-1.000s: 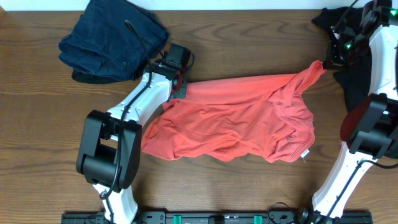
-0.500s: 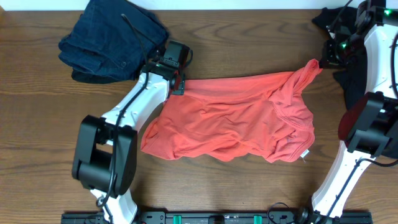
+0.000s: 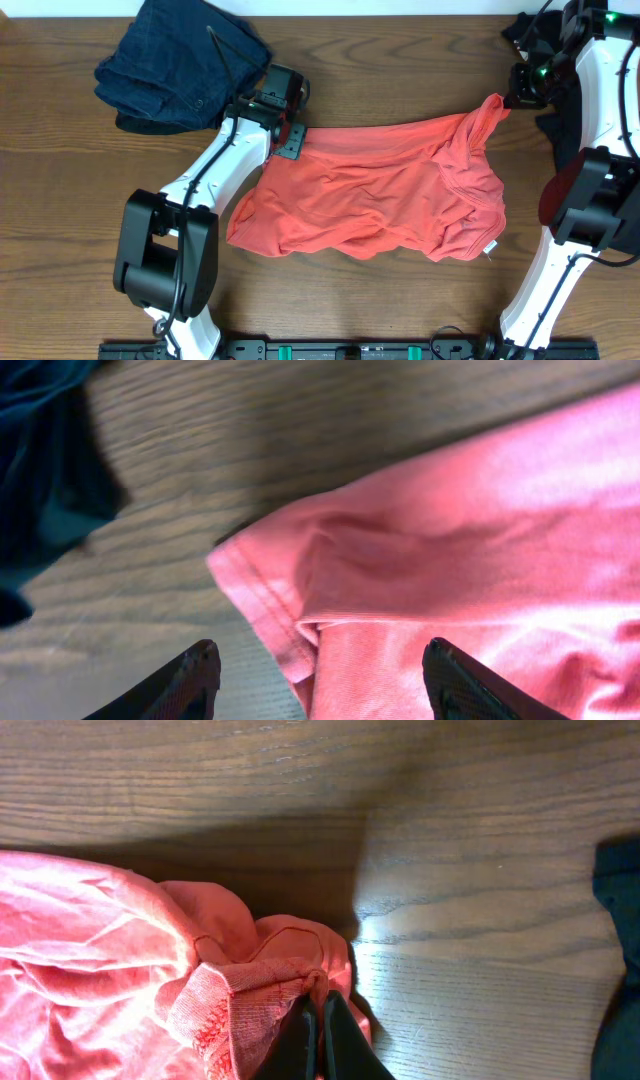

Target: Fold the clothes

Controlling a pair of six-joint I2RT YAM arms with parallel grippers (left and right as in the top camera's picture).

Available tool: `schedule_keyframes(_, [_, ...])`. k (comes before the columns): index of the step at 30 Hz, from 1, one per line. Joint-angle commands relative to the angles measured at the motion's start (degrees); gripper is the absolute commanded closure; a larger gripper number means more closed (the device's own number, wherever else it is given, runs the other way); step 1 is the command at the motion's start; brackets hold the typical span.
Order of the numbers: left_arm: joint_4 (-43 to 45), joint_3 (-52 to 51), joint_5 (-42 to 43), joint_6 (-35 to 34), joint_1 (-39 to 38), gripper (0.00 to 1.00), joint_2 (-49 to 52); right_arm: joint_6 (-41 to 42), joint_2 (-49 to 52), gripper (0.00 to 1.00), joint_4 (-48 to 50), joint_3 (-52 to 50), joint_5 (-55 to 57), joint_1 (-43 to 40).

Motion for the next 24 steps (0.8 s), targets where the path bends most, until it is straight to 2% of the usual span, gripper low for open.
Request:
schedule_keyframes(1, [-0.31, -0.31, 2.71, 9.77, 0.31, 0.33, 2.51, -0.81, -0.24, 0.99, -0.04, 0.33, 0.13, 0.26])
schedule_keyframes(6, [0.37, -0.31, 2.64, 13.57, 0.31, 0.33, 5.29, -0.81, -0.24, 0.99, -0.09, 0.33, 0.13, 0.26])
schedule_keyframes(21, [6.86, -0.31, 2.23, 13.51, 2.4, 0.33, 7.74, -0.81, -0.24, 0.98, -0.04, 0.33, 0.13, 0.26])
schedule_keyframes(24, [7.3, -0.31, 2.23, 13.53, 3.54, 0.4, 7.74, -0.81, -0.24, 0.98, 0.02, 0.33, 0.13, 0.26])
